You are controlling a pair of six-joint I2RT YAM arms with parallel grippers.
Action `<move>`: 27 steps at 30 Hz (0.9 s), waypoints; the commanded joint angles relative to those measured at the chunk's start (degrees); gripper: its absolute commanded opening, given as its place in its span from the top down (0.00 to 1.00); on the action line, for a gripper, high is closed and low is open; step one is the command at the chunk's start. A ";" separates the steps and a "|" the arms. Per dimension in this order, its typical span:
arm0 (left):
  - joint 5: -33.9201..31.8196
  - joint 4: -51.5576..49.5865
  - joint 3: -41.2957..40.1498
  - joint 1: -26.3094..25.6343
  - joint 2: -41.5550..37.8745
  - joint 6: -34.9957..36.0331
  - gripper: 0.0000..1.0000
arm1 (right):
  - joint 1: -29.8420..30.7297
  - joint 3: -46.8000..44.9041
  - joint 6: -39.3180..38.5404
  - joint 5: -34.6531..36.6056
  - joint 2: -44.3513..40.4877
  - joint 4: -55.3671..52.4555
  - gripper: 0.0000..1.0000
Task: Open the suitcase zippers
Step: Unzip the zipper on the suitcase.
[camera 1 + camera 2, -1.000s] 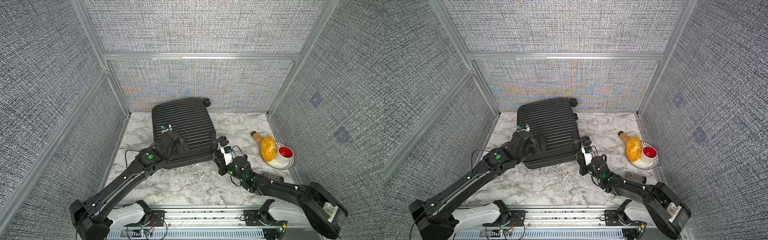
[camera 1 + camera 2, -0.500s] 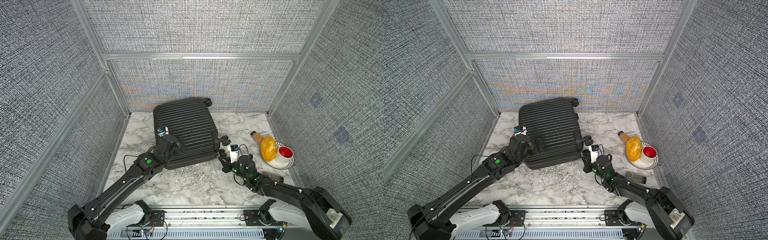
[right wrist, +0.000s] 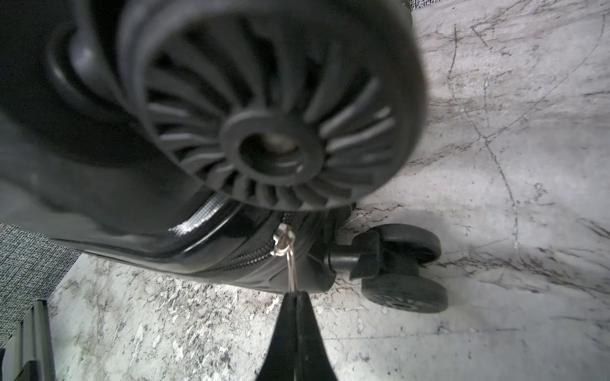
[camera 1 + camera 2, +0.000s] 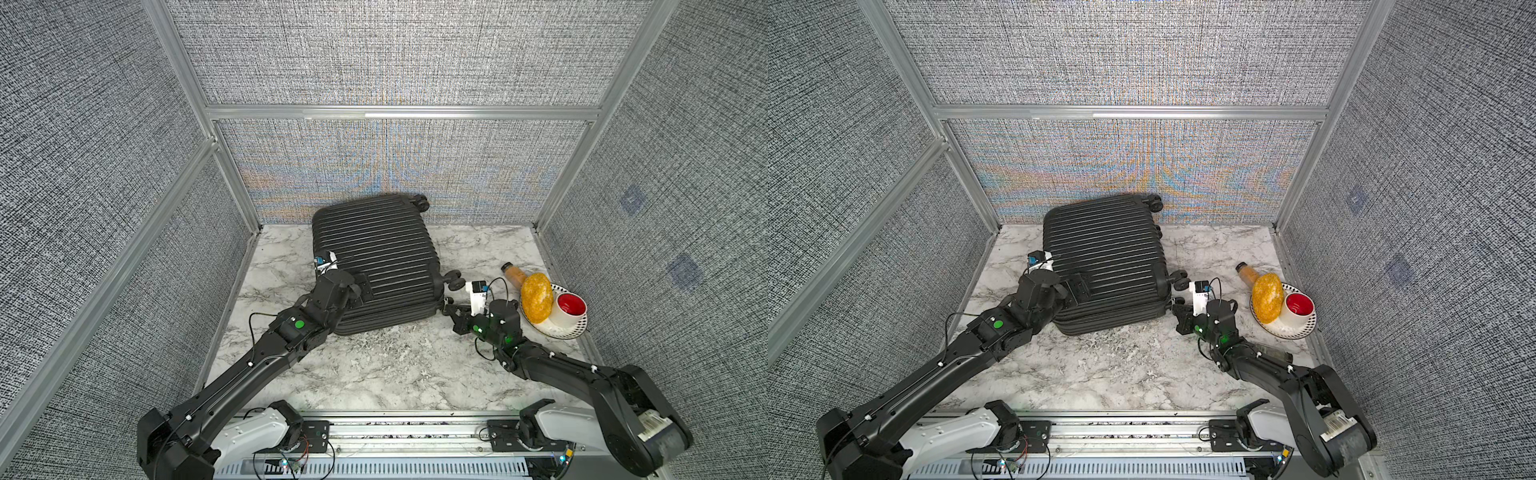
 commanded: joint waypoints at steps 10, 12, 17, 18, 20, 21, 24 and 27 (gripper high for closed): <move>2.01 -12.16 -1.83 0.48 0.37 -2.30 0.01 | -6.90 6.32 -2.51 -5.32 10.08 -0.38 1.00; 2.01 -12.33 -1.71 0.60 0.40 -2.16 0.01 | -7.60 7.39 -3.25 -7.41 11.55 0.12 1.00; 1.67 -12.39 -1.17 0.69 -0.98 -2.37 0.01 | -8.40 7.23 -2.67 -9.35 12.64 2.64 1.00; 1.66 -12.66 -0.43 0.71 -2.04 -2.13 0.01 | -8.40 7.21 -2.76 -9.87 12.75 2.66 1.00; 1.88 -12.92 0.94 0.73 -4.69 0.20 0.00 | -8.42 6.52 -2.34 -9.87 12.50 3.42 1.00; 1.59 -13.71 1.49 0.74 -6.30 1.72 0.00 | -8.49 6.27 -2.17 -9.73 12.48 3.70 1.00; 1.27 -17.79 1.98 0.74 -9.91 4.25 0.00 | -8.62 7.44 -2.40 -9.97 13.29 2.42 1.00; 8.08 -20.45 0.77 0.59 -10.98 9.90 0.01 | -8.61 8.34 -2.31 -10.29 14.05 2.33 1.00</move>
